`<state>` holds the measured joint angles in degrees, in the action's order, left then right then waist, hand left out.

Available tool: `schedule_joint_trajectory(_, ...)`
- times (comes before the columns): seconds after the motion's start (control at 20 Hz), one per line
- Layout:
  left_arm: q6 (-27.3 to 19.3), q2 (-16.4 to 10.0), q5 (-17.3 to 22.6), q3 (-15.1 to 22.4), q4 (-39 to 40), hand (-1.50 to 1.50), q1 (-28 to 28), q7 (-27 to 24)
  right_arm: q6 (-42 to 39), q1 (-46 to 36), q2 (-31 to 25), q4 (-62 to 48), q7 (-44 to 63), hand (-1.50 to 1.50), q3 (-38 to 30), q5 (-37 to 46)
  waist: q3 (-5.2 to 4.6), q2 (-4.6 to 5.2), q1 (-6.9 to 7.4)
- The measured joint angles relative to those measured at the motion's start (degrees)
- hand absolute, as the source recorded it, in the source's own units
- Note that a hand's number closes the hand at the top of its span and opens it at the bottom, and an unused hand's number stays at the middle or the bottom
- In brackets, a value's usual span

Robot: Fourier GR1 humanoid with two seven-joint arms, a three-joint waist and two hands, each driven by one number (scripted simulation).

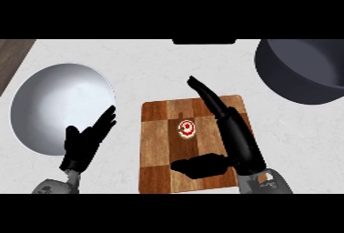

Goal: Pick the cupcake from the cutting board and place it in the pot

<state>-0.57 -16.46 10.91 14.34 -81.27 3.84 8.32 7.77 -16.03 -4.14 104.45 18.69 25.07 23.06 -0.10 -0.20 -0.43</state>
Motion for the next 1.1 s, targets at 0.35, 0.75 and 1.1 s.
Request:
schedule_joint_trajectory(0.35,0.97,0.95,-1.2,-0.67,2.06,0.0,1.02,-0.88,-7.01,-6.55,2.66,-3.04,14.69,-1.5,-3.87,-4.2,0.05,0.18,0.51)
schedule_joint_trajectory(0.75,2.85,1.11,-1.61,-1.96,3.94,0.0,1.86,-1.68,-16.66,-7.95,1.6,-15.05,15.88,-1.5,-2.24,-6.75,0.09,0.31,0.76)
schedule_joint_trajectory(1.1,3.43,3.12,-3.81,-2.86,3.71,0.0,1.09,-1.95,-18.03,-5.58,-0.82,-22.05,6.05,-1.5,-5.64,-3.49,0.1,0.25,0.6)
